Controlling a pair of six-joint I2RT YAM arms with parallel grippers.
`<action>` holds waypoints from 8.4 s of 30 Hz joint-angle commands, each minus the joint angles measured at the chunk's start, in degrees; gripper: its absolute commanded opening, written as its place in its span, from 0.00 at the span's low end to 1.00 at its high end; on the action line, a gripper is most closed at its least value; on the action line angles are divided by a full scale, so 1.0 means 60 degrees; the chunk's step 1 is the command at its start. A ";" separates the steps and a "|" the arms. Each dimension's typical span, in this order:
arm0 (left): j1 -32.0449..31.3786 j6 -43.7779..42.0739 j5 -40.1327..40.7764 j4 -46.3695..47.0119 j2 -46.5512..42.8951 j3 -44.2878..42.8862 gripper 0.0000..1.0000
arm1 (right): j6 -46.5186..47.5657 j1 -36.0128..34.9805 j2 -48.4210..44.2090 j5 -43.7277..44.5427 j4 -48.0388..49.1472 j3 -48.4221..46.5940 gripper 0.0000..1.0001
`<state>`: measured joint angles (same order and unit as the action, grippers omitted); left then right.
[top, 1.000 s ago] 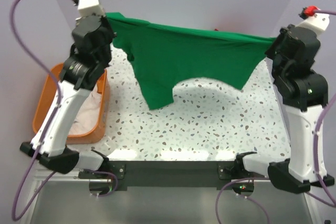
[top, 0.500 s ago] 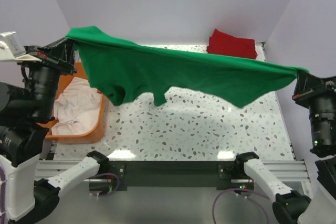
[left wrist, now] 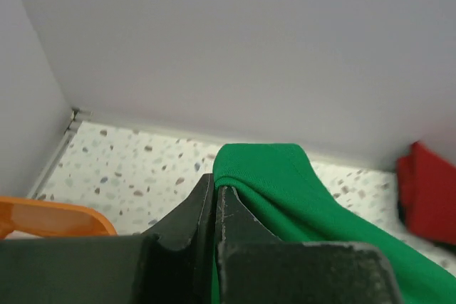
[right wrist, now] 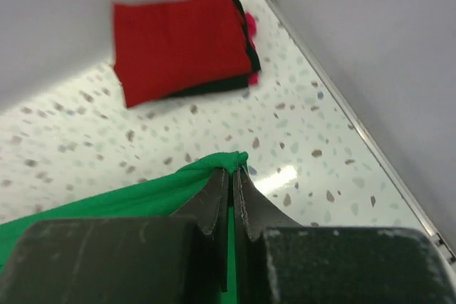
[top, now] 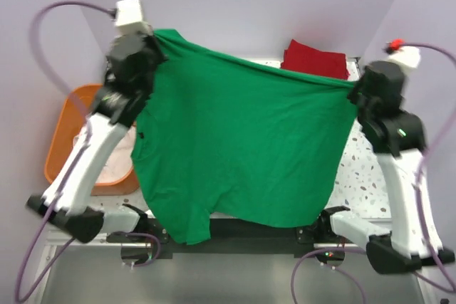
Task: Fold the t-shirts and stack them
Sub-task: Flatten the tshirt out, then fold the tshirt
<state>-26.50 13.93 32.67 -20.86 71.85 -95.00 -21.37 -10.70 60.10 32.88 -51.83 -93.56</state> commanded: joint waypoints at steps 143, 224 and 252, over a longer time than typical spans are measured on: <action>-0.5984 0.8211 -0.1709 -0.4668 -0.0286 0.9857 0.00 | -0.6443 -0.4003 -0.2267 -0.3854 -0.0109 1.0656 0.98; -0.0389 0.1603 -0.1021 -0.1679 0.5496 0.2944 0.00 | -0.2753 -0.1235 0.4924 -0.2345 0.2647 0.4901 0.00; 0.0257 0.2189 -0.3730 -0.0552 0.3845 0.4685 1.00 | -0.0893 -0.0692 0.4384 -0.3283 0.3131 0.5690 0.99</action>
<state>-24.53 25.52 16.40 -28.45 98.15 -69.91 -28.77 -14.72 89.01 17.08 -36.51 -61.95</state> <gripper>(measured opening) 0.997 0.986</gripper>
